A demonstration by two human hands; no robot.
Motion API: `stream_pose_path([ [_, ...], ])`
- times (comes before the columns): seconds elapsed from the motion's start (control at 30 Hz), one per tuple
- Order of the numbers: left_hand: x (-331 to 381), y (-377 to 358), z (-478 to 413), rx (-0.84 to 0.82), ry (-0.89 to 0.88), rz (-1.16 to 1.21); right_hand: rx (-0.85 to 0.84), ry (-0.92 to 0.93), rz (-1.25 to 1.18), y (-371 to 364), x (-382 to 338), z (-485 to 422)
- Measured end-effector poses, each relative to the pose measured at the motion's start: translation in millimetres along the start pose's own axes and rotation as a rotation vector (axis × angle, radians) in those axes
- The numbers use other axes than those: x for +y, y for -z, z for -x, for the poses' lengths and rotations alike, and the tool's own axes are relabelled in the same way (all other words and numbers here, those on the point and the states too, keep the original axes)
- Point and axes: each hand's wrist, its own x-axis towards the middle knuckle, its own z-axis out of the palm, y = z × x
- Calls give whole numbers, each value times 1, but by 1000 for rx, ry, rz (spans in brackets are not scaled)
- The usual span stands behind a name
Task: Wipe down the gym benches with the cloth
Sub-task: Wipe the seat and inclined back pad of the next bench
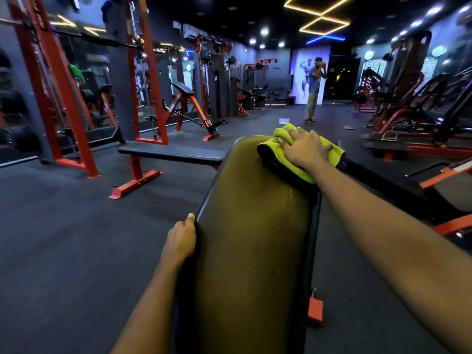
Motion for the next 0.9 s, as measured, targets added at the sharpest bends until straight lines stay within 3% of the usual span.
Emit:
stream_pose_path([
  [0.57, 5, 5, 22, 5, -48, 2, 105, 50, 41, -47, -18, 216],
  [0.9, -2, -1, 2, 20, -19, -14, 137, -16, -33, -25, -2, 85],
])
